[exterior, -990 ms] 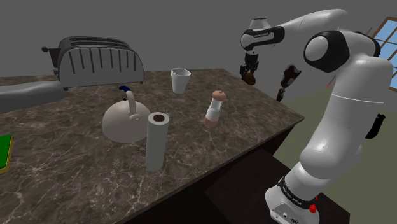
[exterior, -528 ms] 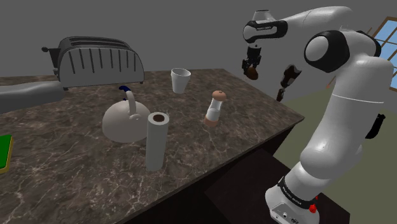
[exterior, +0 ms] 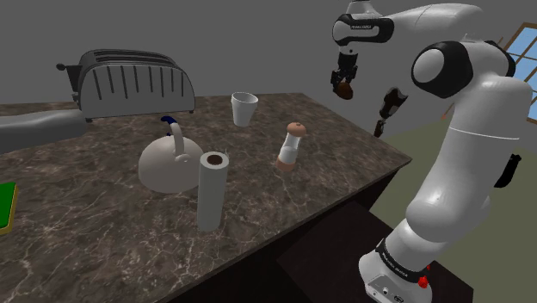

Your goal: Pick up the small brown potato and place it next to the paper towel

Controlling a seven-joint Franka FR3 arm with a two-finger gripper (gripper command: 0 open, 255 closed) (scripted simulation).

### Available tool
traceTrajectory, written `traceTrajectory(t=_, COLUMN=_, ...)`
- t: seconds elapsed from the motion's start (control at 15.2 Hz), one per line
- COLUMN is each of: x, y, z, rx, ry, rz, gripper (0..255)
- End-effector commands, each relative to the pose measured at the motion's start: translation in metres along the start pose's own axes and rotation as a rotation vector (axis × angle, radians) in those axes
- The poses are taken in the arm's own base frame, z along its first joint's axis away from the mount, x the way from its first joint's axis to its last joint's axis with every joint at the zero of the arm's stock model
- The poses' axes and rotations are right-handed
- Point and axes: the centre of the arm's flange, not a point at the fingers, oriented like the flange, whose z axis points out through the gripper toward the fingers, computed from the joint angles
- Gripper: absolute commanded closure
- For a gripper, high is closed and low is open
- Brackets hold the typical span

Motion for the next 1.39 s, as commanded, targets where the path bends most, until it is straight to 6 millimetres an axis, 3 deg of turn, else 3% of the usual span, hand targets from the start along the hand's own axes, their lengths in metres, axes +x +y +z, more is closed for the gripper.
traceTrajectory(t=0.0, x=0.000, y=0.003, z=-0.010, rx=0.000, ry=0.000, rz=0.000, gripper=255)
traceTrajectory(t=0.66, x=-0.003, y=0.016, z=-0.060, rx=0.000, ry=0.000, rz=0.000, gripper=255)
traceTrajectory(t=1.32, x=-0.060, y=-0.101, z=-0.086, rx=0.000, ry=0.000, rz=0.000, gripper=255)
